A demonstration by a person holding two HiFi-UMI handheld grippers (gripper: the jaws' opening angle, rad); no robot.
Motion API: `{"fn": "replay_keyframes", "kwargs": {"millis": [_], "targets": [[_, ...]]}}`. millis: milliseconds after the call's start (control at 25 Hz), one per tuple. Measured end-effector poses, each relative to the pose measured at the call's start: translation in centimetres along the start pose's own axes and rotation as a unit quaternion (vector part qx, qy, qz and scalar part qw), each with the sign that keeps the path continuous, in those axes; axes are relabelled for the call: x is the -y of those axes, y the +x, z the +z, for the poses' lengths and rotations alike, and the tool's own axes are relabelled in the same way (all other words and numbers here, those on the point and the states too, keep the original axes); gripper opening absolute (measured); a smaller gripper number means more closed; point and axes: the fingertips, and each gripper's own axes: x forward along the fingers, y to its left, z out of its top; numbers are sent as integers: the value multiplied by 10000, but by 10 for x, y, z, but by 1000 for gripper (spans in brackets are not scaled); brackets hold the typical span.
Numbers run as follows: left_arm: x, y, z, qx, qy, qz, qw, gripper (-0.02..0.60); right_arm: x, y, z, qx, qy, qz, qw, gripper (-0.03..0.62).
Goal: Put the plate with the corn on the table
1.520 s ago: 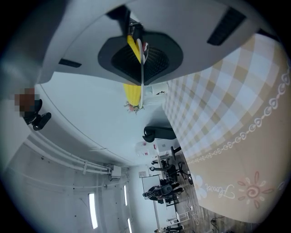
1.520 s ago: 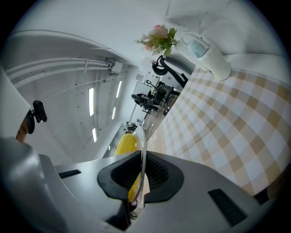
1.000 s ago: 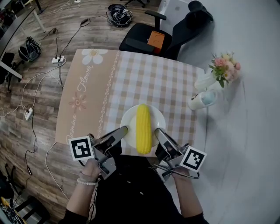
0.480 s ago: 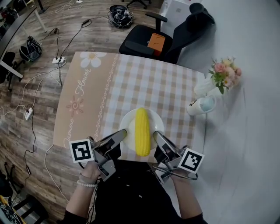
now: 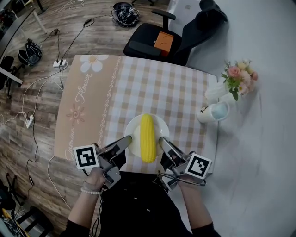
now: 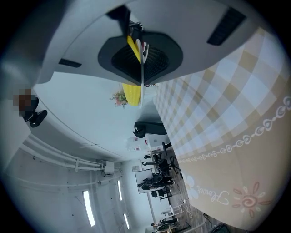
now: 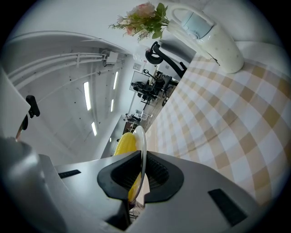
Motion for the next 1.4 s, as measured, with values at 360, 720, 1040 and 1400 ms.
{"fn": "replay_keyframes", "kwargs": {"millis": [360,720,1040,1400], "targets": [[-30,9,14,-74,-108,82,9999,20,25,22,2,-44,93,-84,9999,49],[-65,26,23,-86,-237,217,9994,20,67,33,2,3,508,-471,9976,49],[-83,40,30,-124,-391,233,9989,20,92,45,5,-25,688,-635,9956,48],[-110,52,39,-130,-477,425,9979,20,119,58,8,-127,697,-916,9933,49]]}}
